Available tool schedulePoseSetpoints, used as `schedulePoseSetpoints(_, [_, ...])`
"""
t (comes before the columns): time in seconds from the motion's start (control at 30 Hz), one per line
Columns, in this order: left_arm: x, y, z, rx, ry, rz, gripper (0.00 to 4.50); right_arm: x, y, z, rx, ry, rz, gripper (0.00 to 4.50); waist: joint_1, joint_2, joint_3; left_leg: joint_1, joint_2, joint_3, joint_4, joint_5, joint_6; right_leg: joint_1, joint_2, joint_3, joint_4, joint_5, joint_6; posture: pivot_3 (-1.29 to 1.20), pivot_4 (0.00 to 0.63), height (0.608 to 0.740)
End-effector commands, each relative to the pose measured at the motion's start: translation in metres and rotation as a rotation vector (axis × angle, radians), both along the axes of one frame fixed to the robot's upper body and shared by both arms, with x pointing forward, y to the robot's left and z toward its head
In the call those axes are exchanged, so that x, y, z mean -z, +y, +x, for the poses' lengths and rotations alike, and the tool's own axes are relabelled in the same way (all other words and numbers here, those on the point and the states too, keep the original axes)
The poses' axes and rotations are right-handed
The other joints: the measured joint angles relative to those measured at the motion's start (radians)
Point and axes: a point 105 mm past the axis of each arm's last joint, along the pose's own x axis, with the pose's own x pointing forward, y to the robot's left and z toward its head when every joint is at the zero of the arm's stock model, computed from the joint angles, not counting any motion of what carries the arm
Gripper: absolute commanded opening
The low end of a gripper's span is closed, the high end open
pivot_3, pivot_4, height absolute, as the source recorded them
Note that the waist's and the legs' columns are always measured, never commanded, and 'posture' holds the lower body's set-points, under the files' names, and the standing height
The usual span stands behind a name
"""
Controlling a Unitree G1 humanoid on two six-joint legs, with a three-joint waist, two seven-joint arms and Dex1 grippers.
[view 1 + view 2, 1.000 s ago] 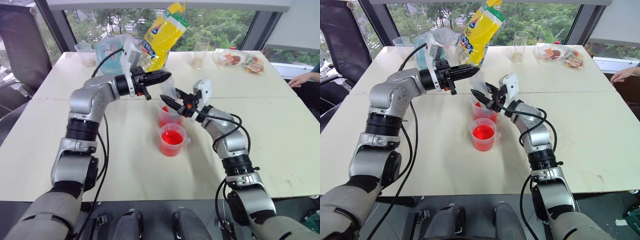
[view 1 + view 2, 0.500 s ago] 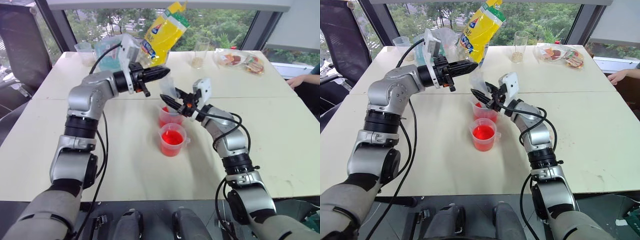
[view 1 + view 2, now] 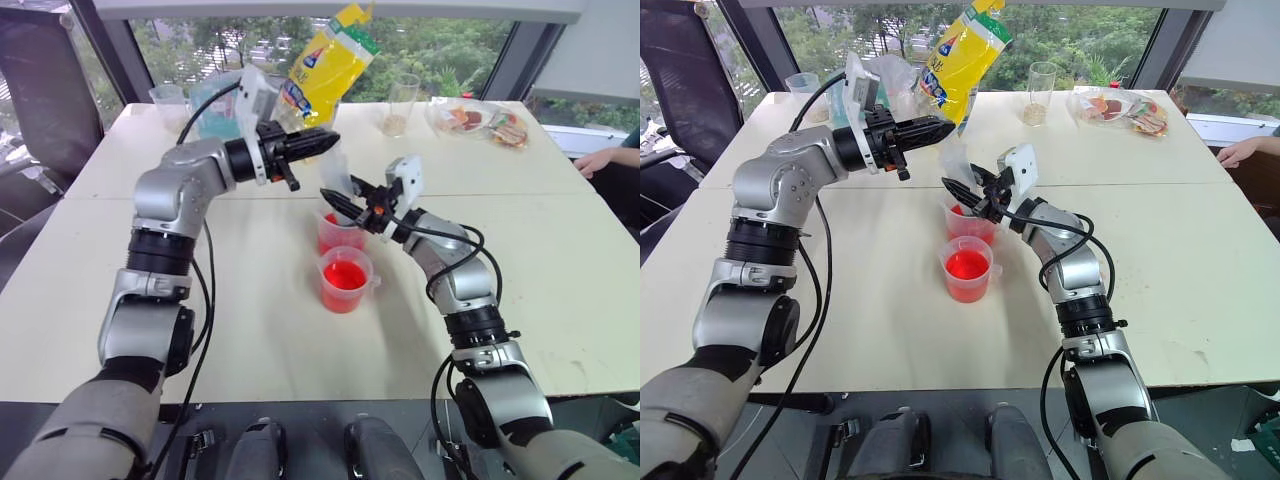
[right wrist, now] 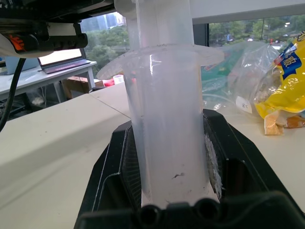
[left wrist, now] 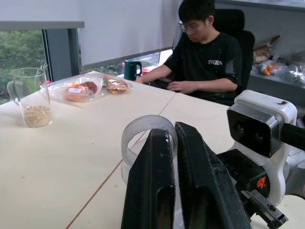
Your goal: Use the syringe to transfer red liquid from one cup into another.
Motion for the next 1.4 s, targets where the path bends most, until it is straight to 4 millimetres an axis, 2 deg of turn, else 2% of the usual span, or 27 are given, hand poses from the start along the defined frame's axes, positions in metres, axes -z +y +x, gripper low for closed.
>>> schedulePoseSetpoints(0.03, [-0.040,0.009,-0.013,-0.007,-0.148,-0.061,1.92,0.024,0.008,-0.004,-0.052,0.079,-0.063,1.39,0.001,0.000,0.000,0.000,0.000,0.000,0.000,0.000,0.000,0.000,0.000,0.000,0.000,0.000,0.000,0.00,0.150,0.740])
schedulePoseSetpoints(0.2, [-0.030,0.013,-0.015,-0.008,-0.131,-0.027,4.39,0.005,0.003,0.004,-0.015,0.050,0.005,1.39,0.000,0.000,0.000,0.000,0.000,0.000,0.000,0.000,0.000,0.000,0.000,0.000,0.000,0.000,0.000,0.00,0.150,0.740])
schedulePoseSetpoints(0.5, [-0.017,0.036,-0.026,-0.049,-0.108,-0.001,4.46,-0.026,-0.002,0.008,0.004,-0.013,0.100,1.39,0.001,0.000,0.000,-0.001,0.000,0.000,-0.001,0.000,0.000,-0.001,0.000,0.000,-0.001,0.000,0.000,0.00,0.150,0.740])
schedulePoseSetpoints(0.63, [-0.015,0.049,-0.027,-0.086,-0.098,0.005,4.46,-0.059,-0.003,0.000,-0.016,-0.093,0.150,1.39,0.001,0.000,0.000,-0.002,0.000,0.000,-0.001,0.000,0.000,-0.001,-0.001,0.000,-0.001,0.000,0.000,0.00,0.150,0.740])
schedulePoseSetpoints(0.7, [-0.014,0.053,-0.027,-0.101,-0.092,0.009,4.46,-0.082,-0.004,-0.009,-0.040,-0.134,0.184,1.39,0.001,0.000,0.000,-0.003,0.000,0.000,-0.001,0.000,0.000,-0.003,-0.001,0.000,-0.001,0.000,0.000,0.00,0.150,0.740])
schedulePoseSetpoints(0.8, [-0.010,0.054,-0.028,-0.108,-0.087,0.019,4.46,-0.118,-0.007,-0.035,-0.105,-0.200,0.241,1.39,0.002,0.001,0.000,-0.004,0.000,0.000,-0.002,0.000,0.000,-0.004,-0.001,0.000,-0.002,0.000,0.000,0.00,0.150,0.740])
schedulePoseSetpoints(0.9, [-0.010,0.052,-0.029,-0.105,-0.087,0.020,4.46,-0.128,-0.009,-0.051,-0.139,-0.202,0.260,1.39,0.004,0.000,0.000,-0.004,0.000,-0.001,-0.002,0.000,0.000,-0.004,-0.002,0.000,-0.003,0.000,0.000,0.00,0.150,0.740])
schedulePoseSetpoints(1.0, [-0.012,0.050,-0.029,-0.103,-0.093,0.019,4.46,-0.128,-0.009,-0.071,-0.195,-0.167,0.277,1.39,0.005,0.000,0.000,-0.004,0.000,-0.001,-0.002,0.000,0.001,-0.003,-0.002,0.000,-0.003,0.000,0.000,0.00,0.150,0.740])
schedulePoseSetpoints(1.13, [-0.016,0.048,-0.028,-0.099,-0.102,0.016,4.46,-0.105,-0.005,-0.092,-0.252,-0.100,0.254,1.39,0.005,0.000,0.000,-0.004,0.000,-0.001,-0.002,-0.001,0.001,-0.003,-0.002,0.000,-0.003,0.000,0.000,0.00,0.150,0.740])
schedulePoseSetpoints(1.27, [-0.019,0.043,-0.030,-0.075,-0.107,0.013,4.46,-0.074,-0.005,-0.095,-0.226,-0.034,0.241,1.39,0.003,0.000,0.000,-0.004,0.000,-0.001,-0.002,-0.001,0.001,-0.003,-0.001,0.000,-0.003,0.000,0.000,0.00,0.150,0.740])
schedulePoseSetpoints(1.4, [-0.029,0.037,-0.038,-0.017,-0.100,-0.023,4.46,-0.052,-0.004,-0.095,-0.205,0.019,0.234,1.39,0.002,0.000,0.000,-0.004,0.000,-0.001,-0.002,-0.001,0.001,-0.003,-0.001,0.000,-0.003,0.000,0.000,0.00,0.150,0.740])
